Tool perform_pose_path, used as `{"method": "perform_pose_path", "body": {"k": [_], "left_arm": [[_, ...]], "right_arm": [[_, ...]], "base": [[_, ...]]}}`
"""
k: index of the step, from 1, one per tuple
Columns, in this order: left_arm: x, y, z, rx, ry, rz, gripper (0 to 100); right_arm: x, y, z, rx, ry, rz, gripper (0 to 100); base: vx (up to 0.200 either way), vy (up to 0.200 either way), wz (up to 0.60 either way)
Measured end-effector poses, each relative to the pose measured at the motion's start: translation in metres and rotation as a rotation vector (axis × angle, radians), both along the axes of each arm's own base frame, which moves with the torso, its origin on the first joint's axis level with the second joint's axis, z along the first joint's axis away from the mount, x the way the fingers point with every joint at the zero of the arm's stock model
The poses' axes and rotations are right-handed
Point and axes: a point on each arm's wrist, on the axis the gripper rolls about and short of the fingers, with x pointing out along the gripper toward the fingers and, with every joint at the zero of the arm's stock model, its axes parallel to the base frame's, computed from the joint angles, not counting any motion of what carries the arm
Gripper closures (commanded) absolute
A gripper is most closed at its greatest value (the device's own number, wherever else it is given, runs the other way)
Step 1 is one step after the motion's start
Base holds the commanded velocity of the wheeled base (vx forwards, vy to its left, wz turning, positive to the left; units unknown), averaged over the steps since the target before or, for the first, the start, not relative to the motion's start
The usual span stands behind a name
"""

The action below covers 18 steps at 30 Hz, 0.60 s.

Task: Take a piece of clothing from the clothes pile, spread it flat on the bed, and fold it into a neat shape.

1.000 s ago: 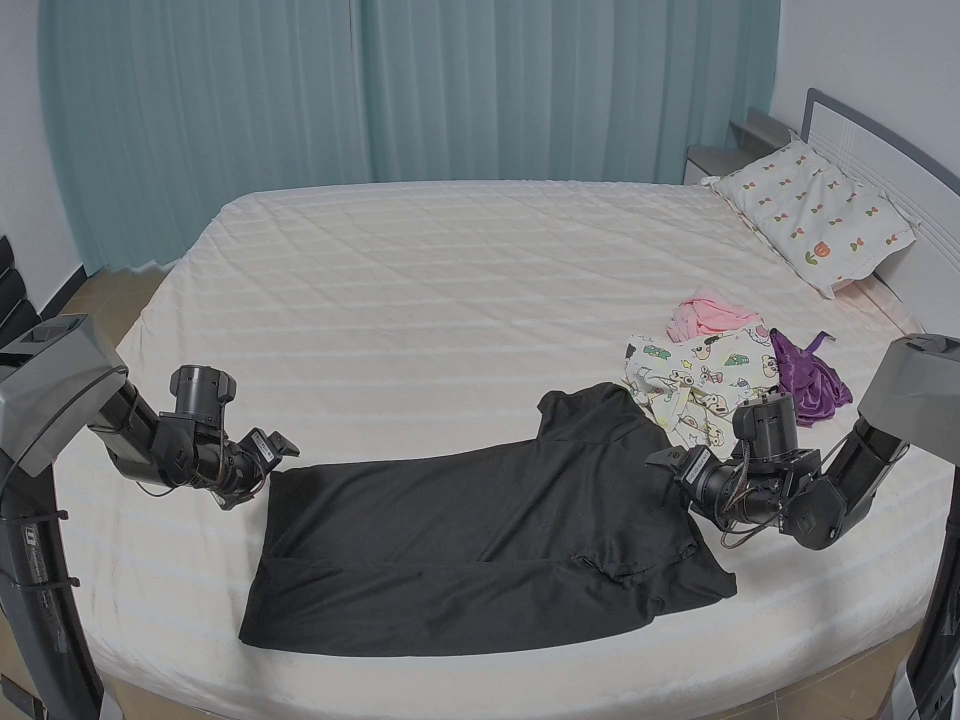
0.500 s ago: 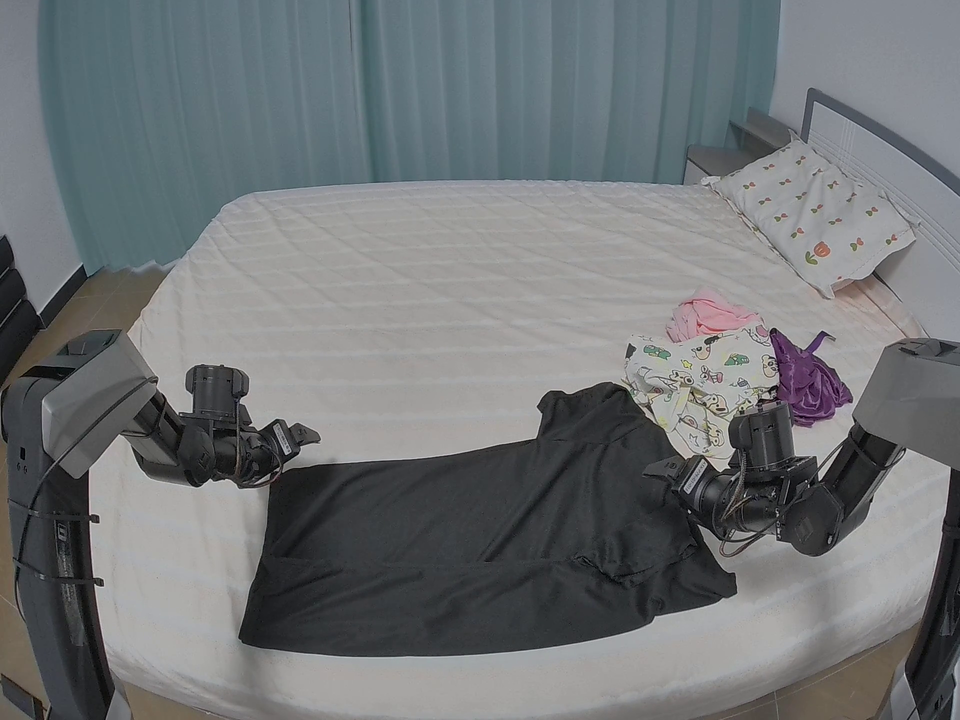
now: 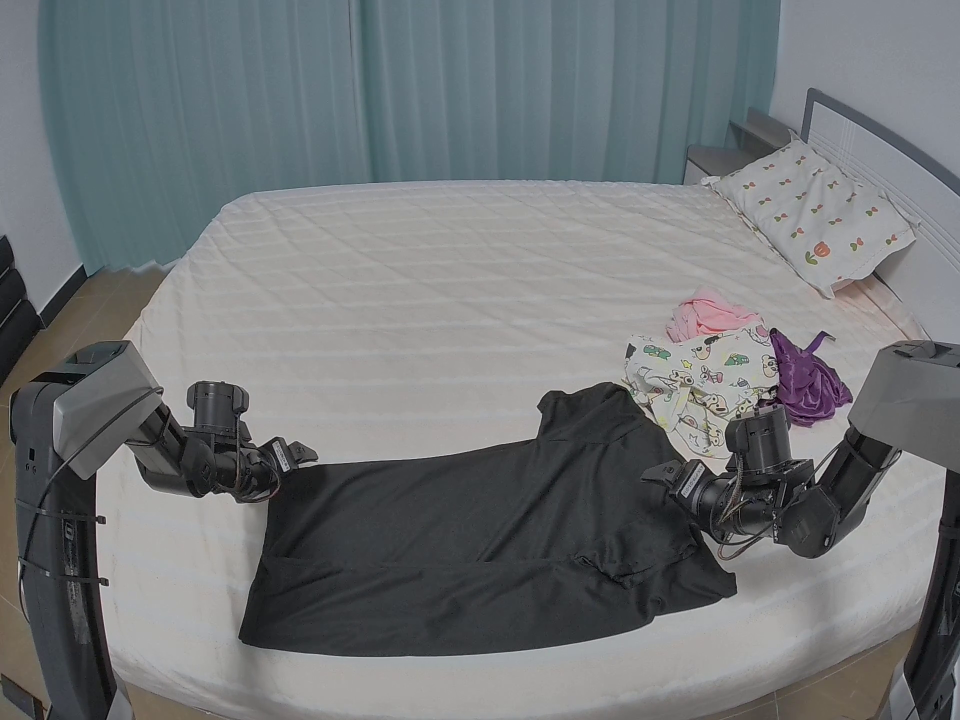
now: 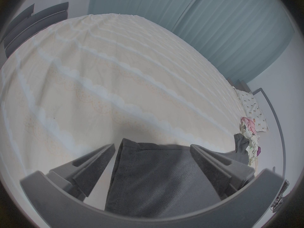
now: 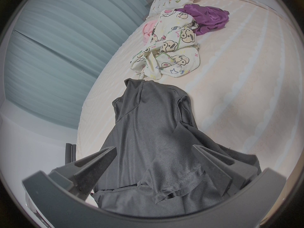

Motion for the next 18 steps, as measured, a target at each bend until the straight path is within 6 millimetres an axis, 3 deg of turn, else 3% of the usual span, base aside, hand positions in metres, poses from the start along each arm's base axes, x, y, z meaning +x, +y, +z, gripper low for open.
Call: {"method": "perform_pose_path", "body": {"k": [1,10,18], "left_arm": [[0.000,0.000,0.000,-0.002,0.002,-0.002,100],[0.001,0.000,-0.002,-0.003,0.002,0.007,100],[0.001,0.009,0.000,-0.008,-0.003,0.042,100]], "right_arm": [[0.000,0.000,0.000,0.000,0.000,0.001,0],[0.011,0.003,0.001,-0.053,-0.045,0.054,0],[0.045,0.004,0.011,-0.169,-0.136,0.134,0]], "base": [[0.000,0.000,0.00],[0.000,0.000,0.00],[0.000,0.000,0.00]]}}
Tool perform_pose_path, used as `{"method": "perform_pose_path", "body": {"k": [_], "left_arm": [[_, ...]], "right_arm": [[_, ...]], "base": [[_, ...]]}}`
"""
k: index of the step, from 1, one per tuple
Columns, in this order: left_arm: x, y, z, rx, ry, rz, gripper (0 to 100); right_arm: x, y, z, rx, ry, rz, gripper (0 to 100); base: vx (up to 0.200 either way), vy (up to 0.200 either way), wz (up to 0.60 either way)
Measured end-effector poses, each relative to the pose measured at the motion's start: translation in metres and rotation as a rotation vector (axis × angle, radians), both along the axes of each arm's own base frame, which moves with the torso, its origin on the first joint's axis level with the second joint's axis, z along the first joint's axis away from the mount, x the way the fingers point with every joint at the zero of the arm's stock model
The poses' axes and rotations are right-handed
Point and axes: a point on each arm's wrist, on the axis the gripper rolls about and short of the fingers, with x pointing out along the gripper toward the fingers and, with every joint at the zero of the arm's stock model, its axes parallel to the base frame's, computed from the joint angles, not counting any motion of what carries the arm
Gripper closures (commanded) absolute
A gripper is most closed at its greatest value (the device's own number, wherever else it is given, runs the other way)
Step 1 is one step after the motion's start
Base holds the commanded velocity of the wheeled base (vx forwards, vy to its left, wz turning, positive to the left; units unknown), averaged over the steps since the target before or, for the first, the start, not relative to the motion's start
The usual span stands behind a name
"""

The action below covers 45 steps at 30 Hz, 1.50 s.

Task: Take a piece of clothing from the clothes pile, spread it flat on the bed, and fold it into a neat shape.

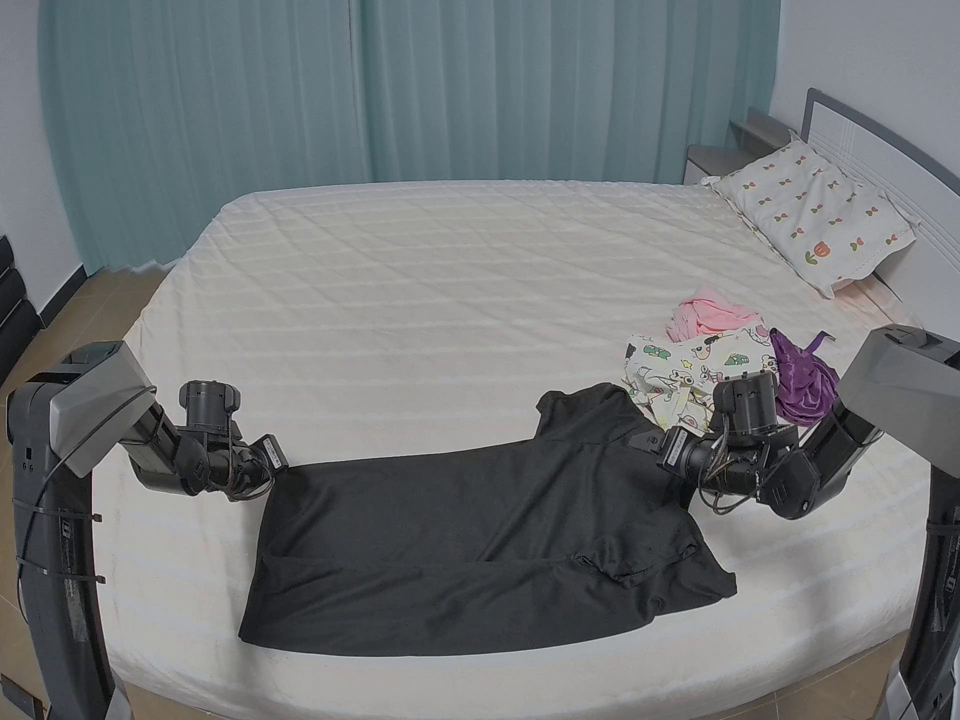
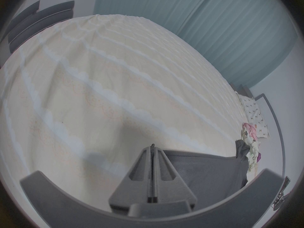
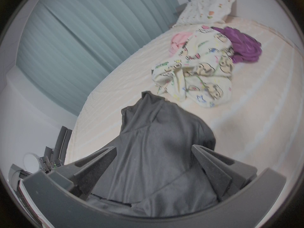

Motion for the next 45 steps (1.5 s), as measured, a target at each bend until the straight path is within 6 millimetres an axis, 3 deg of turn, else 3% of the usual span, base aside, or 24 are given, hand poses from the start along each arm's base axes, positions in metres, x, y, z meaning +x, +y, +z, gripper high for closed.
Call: {"method": "perform_pose_path", "body": {"k": [6,13,29,30,37,45], "left_arm": [[0.002,0.003,0.010,-0.028,-0.044,0.045,100],[0.003,0.005,0.018,-0.044,-0.088,0.073,100],[0.003,0.004,0.021,-0.076,-0.094,0.102,100],[0.003,0.004,0.021,-0.076,-0.094,0.101,100],[0.003,0.005,0.021,-0.076,-0.096,0.103,100],[0.004,0.005,0.023,-0.074,-0.101,0.104,100]], "right_arm": [[0.039,-0.003,0.003,-0.103,-0.076,0.050,0],[0.078,-0.005,-0.014,-0.230,-0.152,0.166,0],[0.125,-0.015,-0.054,-0.203,-0.205,0.210,0],[0.126,-0.016,-0.057,-0.190,-0.201,0.217,100],[0.125,-0.014,-0.062,-0.163,-0.204,0.222,100],[0.118,-0.019,-0.051,-0.148,-0.226,0.206,100]], "base": [[0.000,0.000,0.00],[0.000,0.000,0.00],[0.000,0.000,0.00],[0.000,0.000,0.00],[0.000,0.000,0.00],[0.000,0.000,0.00]]}}
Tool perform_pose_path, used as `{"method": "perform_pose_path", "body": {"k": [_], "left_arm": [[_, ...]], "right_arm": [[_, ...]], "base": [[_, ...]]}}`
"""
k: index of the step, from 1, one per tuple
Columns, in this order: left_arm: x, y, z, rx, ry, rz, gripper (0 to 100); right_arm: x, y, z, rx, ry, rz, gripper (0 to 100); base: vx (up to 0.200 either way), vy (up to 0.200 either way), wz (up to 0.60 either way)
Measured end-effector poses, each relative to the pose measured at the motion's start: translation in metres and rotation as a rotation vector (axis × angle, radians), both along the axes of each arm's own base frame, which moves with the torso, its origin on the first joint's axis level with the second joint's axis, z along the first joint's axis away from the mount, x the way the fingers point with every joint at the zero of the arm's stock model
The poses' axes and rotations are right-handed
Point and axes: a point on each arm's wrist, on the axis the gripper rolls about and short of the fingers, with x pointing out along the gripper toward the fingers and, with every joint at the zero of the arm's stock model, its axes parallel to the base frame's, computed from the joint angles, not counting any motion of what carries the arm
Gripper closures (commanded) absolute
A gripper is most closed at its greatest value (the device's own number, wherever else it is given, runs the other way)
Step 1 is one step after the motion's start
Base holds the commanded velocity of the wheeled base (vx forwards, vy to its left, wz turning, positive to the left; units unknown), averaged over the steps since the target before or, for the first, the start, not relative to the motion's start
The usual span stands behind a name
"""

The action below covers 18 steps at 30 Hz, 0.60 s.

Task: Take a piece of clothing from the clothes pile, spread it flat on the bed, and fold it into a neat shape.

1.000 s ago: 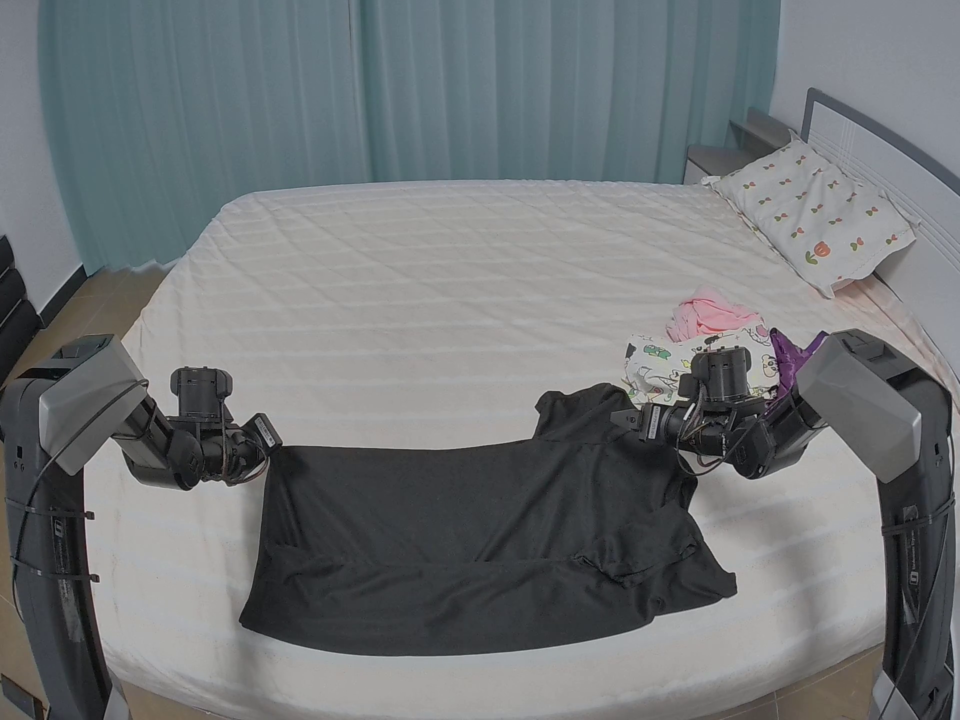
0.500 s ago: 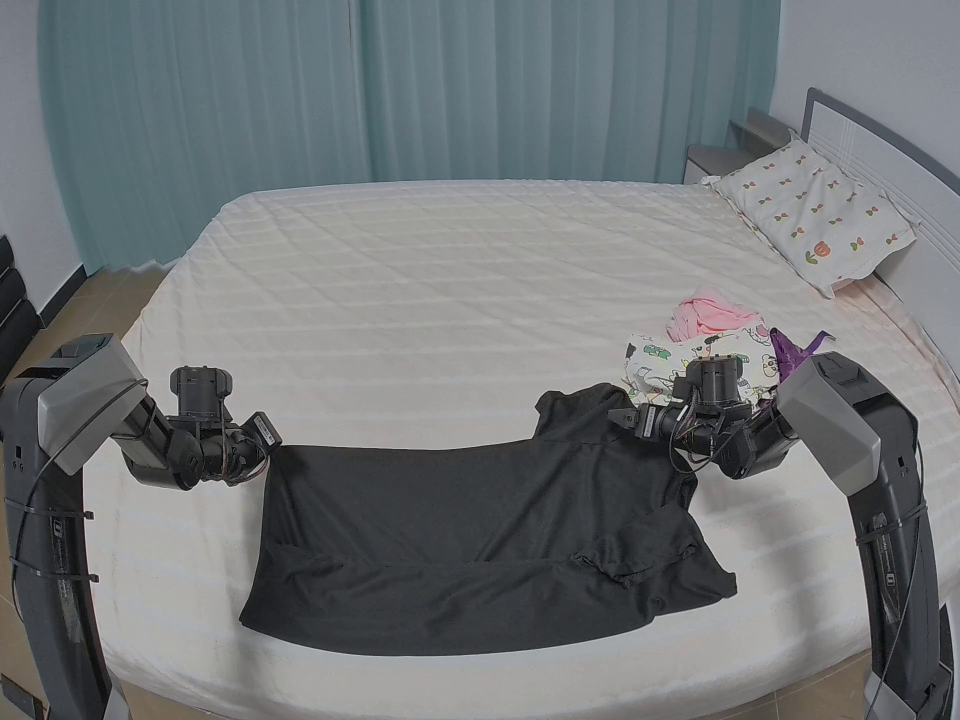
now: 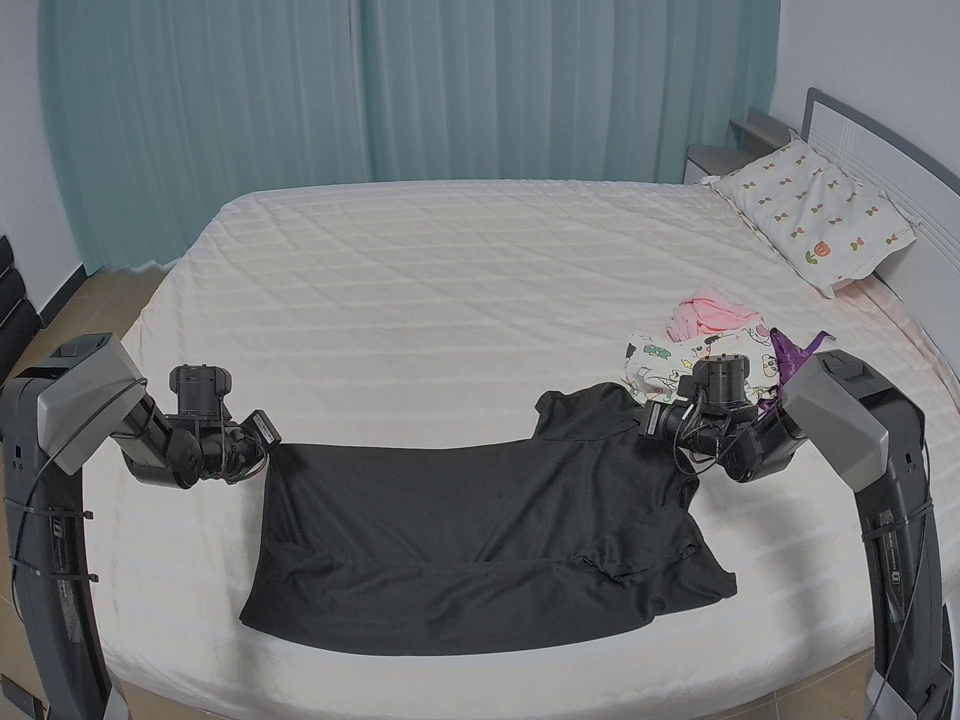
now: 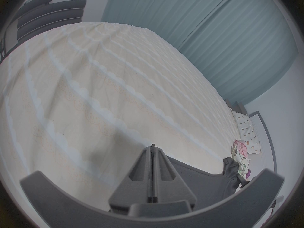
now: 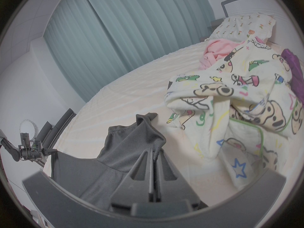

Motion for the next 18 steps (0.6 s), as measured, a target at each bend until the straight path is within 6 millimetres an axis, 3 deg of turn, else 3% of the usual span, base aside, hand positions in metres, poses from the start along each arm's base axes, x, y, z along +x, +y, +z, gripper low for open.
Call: {"method": "perform_pose_path", "body": {"k": [18], "left_arm": [[0.000,0.010,0.010,0.006,-0.040,0.026,100]], "right_arm": [[-0.021,-0.011,0.029,0.082,-0.117,-0.040,100]], "base": [[0.000,0.000,0.00]]}}
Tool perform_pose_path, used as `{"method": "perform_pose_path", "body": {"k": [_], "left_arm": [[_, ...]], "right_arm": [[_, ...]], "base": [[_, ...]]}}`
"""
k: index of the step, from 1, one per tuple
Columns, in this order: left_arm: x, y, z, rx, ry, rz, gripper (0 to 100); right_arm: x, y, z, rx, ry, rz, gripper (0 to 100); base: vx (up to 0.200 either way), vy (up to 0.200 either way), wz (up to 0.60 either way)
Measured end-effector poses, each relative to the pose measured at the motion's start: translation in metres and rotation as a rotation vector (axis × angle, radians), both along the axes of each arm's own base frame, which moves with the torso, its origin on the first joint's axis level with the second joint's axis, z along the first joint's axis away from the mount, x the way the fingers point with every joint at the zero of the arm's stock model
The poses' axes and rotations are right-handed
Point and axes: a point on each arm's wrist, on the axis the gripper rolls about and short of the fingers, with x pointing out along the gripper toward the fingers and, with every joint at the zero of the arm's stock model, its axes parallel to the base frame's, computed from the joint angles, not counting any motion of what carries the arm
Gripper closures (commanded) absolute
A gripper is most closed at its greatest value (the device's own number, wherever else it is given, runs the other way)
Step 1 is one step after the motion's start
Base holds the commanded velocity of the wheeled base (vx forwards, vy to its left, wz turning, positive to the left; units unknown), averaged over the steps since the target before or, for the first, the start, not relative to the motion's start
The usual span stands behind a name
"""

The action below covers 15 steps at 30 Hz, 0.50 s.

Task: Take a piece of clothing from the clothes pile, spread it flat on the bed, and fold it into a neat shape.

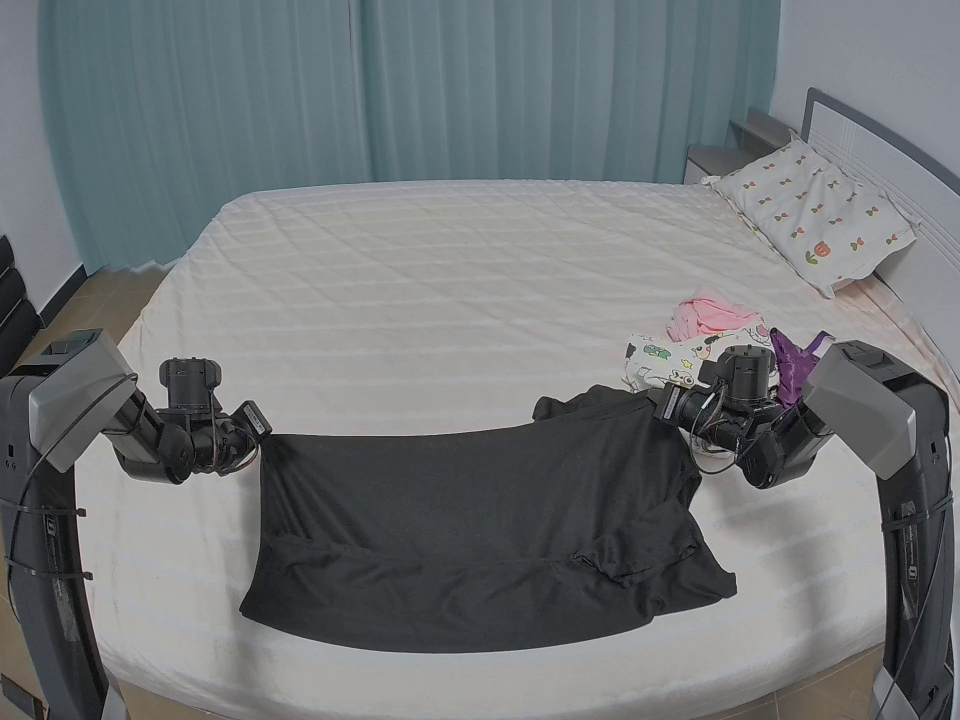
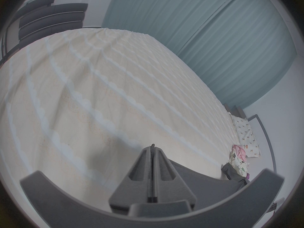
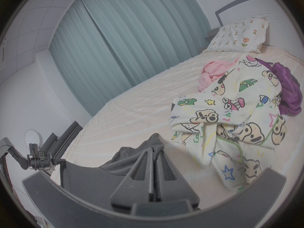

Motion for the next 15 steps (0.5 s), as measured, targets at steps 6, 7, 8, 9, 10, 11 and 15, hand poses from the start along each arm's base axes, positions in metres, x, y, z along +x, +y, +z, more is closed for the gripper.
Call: {"method": "perform_pose_path", "body": {"k": [6,7,8,9,10,11,15], "left_arm": [[-0.002,0.000,0.003,0.002,-0.005,0.003,100],[-0.003,0.000,0.005,0.003,-0.009,0.004,100],[-0.003,0.000,0.006,0.003,-0.010,0.004,100],[-0.004,0.000,0.006,0.003,-0.012,0.004,100],[-0.005,0.000,0.007,0.005,-0.011,0.003,100],[-0.005,0.000,0.007,0.006,-0.011,0.002,100],[-0.008,0.000,0.010,0.009,-0.012,-0.001,100]], "right_arm": [[-0.005,-0.001,0.000,0.042,-0.022,-0.018,100],[-0.006,-0.001,-0.001,0.043,-0.019,-0.020,100],[-0.007,-0.001,-0.002,0.044,-0.014,-0.020,100],[-0.009,-0.001,-0.003,0.045,-0.008,-0.020,100],[-0.010,-0.002,-0.004,0.045,-0.004,-0.020,100],[-0.010,-0.002,-0.004,0.045,-0.002,-0.020,100],[-0.015,-0.004,-0.001,0.047,0.006,-0.022,100]], "base": [[0.000,0.000,0.00],[0.000,0.000,0.00],[0.000,0.000,0.00],[0.000,0.000,0.00],[0.000,0.000,0.00],[0.000,0.000,0.00],[0.000,0.000,0.00]]}}
